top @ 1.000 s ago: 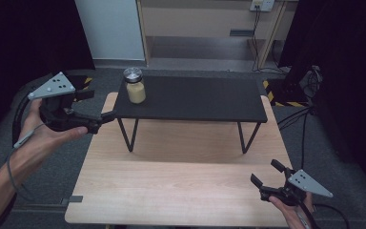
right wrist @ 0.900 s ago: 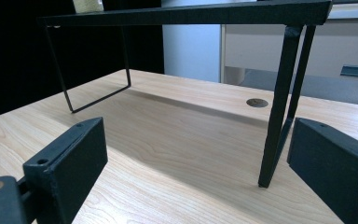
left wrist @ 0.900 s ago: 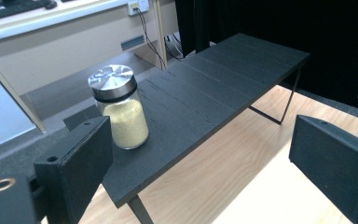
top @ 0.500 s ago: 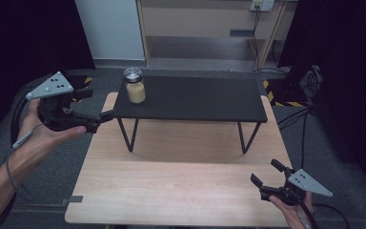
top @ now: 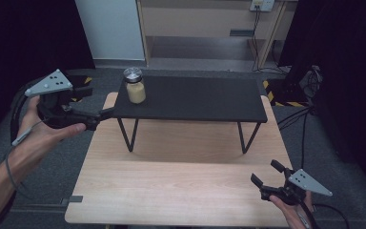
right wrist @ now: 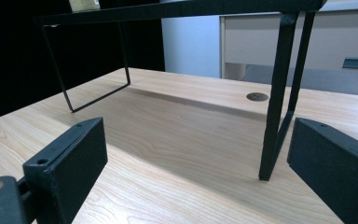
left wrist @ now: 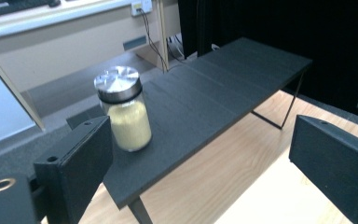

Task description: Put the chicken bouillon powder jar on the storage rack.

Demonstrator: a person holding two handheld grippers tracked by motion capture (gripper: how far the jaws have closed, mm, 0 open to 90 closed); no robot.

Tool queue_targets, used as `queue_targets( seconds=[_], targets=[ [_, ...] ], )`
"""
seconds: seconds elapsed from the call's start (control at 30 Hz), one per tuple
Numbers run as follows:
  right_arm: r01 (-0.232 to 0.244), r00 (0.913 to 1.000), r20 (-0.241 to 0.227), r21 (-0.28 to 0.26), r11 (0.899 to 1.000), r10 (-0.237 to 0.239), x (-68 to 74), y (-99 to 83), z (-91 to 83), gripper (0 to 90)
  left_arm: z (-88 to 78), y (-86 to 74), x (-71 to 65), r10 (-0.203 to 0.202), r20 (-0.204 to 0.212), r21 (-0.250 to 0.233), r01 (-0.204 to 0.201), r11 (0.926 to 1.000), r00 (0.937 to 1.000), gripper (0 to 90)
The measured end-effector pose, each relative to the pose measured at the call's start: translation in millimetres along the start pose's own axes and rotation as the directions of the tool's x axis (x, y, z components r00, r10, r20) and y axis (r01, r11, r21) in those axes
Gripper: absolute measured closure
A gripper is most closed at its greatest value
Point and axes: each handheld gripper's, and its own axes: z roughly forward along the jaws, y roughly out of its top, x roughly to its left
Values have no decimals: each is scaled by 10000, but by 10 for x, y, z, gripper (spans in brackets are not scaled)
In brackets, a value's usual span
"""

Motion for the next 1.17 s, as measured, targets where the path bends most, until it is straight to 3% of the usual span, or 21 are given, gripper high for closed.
queue_targets(
  seconds=[0.3, 1.17],
  targets=[
    [136, 9999, 53, -150, 9998, -136, 43, 30, -26, 50, 55, 45, -34, 256, 167, 180, -259, 9995, 9995, 57],
    [180, 9998, 43, -121, 9998, -180, 53, 35, -16, 50, -16, 18, -24, 228, 114, -43, -227, 9997, 9997, 57]
  ],
)
